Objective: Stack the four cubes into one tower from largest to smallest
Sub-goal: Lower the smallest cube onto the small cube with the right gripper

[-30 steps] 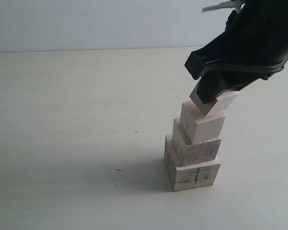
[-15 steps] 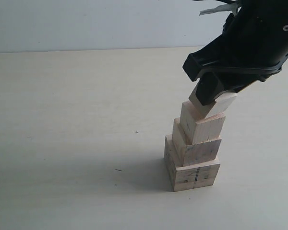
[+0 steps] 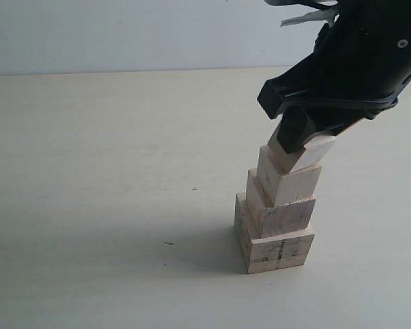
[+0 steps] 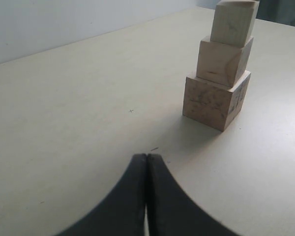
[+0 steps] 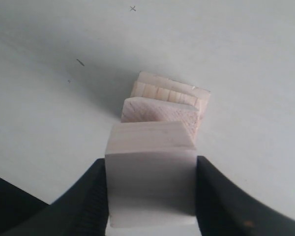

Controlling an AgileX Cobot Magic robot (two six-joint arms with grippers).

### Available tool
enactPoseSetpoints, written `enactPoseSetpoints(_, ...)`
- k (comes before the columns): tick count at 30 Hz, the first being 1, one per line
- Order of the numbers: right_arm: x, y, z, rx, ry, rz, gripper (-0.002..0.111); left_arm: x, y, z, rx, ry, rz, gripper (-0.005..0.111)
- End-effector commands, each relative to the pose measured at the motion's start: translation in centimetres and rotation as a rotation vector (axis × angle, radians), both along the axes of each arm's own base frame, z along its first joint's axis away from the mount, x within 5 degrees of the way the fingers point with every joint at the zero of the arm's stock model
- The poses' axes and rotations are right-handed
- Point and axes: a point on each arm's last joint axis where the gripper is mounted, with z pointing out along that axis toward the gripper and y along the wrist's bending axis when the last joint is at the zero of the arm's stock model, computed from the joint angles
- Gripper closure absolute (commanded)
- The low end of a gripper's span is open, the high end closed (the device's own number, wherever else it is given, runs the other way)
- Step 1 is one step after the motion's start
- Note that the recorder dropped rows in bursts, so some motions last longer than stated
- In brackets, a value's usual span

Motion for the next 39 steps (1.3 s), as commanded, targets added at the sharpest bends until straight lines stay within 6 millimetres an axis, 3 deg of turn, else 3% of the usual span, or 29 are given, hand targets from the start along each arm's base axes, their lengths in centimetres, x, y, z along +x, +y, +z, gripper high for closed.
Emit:
enactPoseSetpoints(1,0.27,0.14,0.05,0.004,-0.006,-0.001,0.108,0.0,0.03,-0.02,-0.004,-0.009,0.002,0.107)
enactPoseSetpoints(13,0.33,0.02,0.05,-0.011,-0.013,0.002,0.107,0.0,0.03,-0.02,-0.004,-0.009,0.002,0.107)
enactPoseSetpoints(24,0.31,0.07,0.05,-0.005,-0.011,0.001,0.08,0.0,0.03,-0.02,-0.004,-0.009,0.002,0.107)
enactPoseSetpoints(39,0.24,0.21,0.07,0.012,-0.002,-0.002,0.062,0.0,0.03,-0.02,-0.004,-0.009,0.002,0.107)
